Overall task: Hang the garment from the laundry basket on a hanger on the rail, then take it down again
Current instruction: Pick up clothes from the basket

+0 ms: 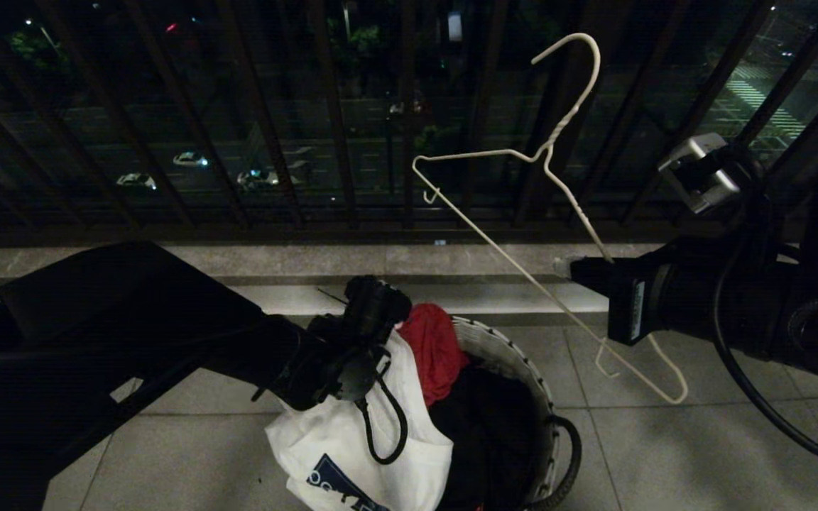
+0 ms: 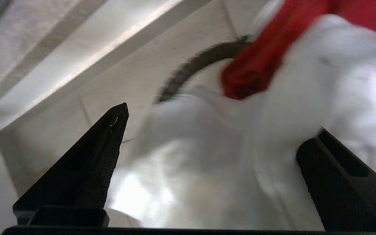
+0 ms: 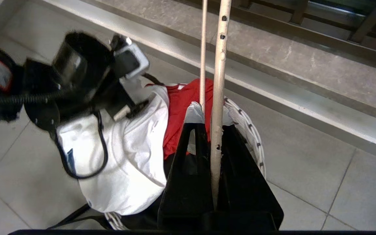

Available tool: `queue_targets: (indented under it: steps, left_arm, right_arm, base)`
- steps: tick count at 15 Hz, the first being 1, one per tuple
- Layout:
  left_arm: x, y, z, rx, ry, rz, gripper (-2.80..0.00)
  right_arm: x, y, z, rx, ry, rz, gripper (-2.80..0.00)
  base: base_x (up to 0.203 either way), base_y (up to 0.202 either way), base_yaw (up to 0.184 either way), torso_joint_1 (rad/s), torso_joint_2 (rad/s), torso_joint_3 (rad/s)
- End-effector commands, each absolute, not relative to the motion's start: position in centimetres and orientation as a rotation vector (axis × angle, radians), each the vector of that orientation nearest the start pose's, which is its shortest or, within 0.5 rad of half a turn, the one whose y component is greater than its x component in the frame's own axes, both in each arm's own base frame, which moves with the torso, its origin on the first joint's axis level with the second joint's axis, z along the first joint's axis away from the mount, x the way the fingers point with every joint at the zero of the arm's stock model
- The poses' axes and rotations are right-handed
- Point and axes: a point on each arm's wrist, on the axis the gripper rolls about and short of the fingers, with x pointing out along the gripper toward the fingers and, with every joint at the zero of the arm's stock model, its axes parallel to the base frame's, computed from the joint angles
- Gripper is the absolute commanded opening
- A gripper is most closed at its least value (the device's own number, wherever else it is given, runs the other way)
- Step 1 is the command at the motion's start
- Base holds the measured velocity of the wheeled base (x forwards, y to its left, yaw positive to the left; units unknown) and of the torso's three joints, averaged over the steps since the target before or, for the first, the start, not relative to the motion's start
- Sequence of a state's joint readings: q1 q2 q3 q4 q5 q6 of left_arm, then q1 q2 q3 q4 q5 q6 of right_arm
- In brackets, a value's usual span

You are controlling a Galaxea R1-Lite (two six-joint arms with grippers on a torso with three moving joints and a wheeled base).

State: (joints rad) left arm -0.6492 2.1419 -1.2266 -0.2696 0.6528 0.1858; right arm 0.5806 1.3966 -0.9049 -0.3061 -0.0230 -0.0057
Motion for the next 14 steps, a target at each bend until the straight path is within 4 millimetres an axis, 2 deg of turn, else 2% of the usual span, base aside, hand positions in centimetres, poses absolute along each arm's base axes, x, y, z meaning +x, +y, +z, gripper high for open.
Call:
queue_targets:
  steps: [1, 6, 10, 14]
  left_arm:
    - [33.6, -22.8, 11.0, 0.564, 0.501, -0.023, 0.00]
    - [34.1, -21.9, 12.4, 0.525, 0.444, 0.005, 0.00]
    - [33.0, -21.5, 15.4, 0.485, 0.385, 0.003, 0.00]
    - [31.1, -21.6, 15.9, 0.441, 0.382, -0.008, 0.00]
  right_arm:
    - [19.9, 13.0, 26.1, -0.061, 0.175, 0.557, -2.80]
    - [19.9, 13.0, 26.1, -0.061, 0.175, 0.557, -2.80]
    - [20.0, 13.1, 26.2, -0.057, 0.172, 0.557, -2.80]
    - [20.0, 13.1, 26.2, -0.055, 0.172, 0.557, -2.80]
  base:
    - [0.000, 0.000, 0.000, 0.000, 0.00, 0.000]
    - [0.000, 0.000, 0.000, 0.000, 0.00, 0.000]
    - [0.000, 0.000, 0.000, 0.000, 0.00, 0.000]
    - [0.000, 0.000, 0.000, 0.000, 0.00, 0.000]
